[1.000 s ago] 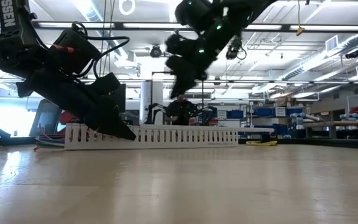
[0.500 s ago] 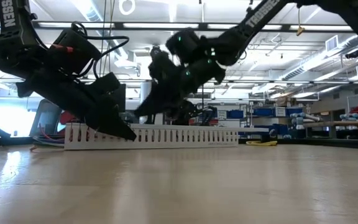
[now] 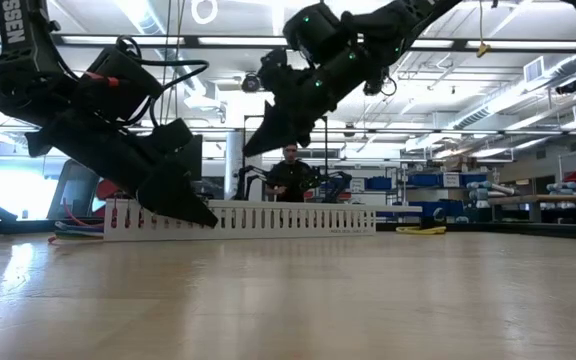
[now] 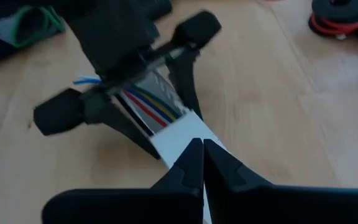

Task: Ziptie cables
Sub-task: Close the white cable duct

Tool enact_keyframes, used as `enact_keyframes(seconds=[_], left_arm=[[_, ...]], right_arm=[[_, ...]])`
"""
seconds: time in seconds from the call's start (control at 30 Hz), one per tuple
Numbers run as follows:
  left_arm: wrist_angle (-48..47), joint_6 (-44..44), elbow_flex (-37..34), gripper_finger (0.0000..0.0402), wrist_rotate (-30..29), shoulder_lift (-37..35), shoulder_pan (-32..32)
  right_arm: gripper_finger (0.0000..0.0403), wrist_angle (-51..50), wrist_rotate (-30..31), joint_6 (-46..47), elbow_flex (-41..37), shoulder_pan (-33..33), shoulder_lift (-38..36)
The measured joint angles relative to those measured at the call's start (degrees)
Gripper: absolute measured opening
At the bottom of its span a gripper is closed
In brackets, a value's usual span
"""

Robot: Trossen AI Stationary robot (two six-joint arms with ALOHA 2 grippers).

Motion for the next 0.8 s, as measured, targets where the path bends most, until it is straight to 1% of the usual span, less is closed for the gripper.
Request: enact_keyframes(seconds=[0.23,0.33,0.47,0.63,0.8], left_arm=[[1.52,2.11,-0.13,0.0323,0.51,0.02,0.00],[2.27,0.93,-0.13,0.0336,0.63,0.02,0.00],[2.48,-3.71,-0.13,0.0341,0.76,0.02,0.00],[2.53,-4.19,-0.13,0.0337,3.05,-0.02,-0.11],[0.89,-3.76,-0.13,0.0333,2.27,-2.54,-0.83]], right_arm=[[0.0000,-0.95,0.24,-0.01,-0.04,-0.02,0.00],[0.0000,-1.10,0.24,0.00,-0.02,-0.02,0.00],[0.0000,-1.35,0.24,0.00,-0.02,-0.02,0.00],[0.0000,-2.18,0.21,0.00,-0.02,-0.02,0.00],[0.0000,-3.45,0.19,-0.02,-0.02,-0.02,0.01]])
